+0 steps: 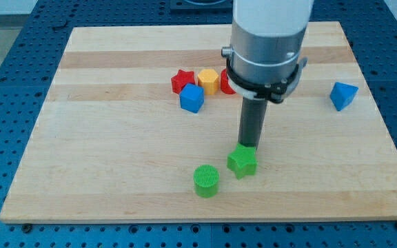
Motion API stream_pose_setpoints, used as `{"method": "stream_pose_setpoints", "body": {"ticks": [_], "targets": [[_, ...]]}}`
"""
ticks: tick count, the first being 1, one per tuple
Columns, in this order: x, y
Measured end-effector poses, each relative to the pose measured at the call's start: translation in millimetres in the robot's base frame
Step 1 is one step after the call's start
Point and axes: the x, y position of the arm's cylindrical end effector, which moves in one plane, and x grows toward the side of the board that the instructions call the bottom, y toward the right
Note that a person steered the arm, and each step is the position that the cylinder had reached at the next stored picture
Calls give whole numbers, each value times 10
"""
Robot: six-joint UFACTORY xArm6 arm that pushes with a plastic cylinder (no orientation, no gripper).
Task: Move the blue cube left and then down
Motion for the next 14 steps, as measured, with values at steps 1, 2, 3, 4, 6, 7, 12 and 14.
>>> {"method": "stream_pose_setpoints", "body": {"ticks": [1, 2, 3, 4, 6, 7, 12, 14], "targets": [[222, -17], [290, -31], [88, -31], [-566, -31], [-1131, -274], [-1145, -617], [-1530, -1981], [-1341, -2040]]}}
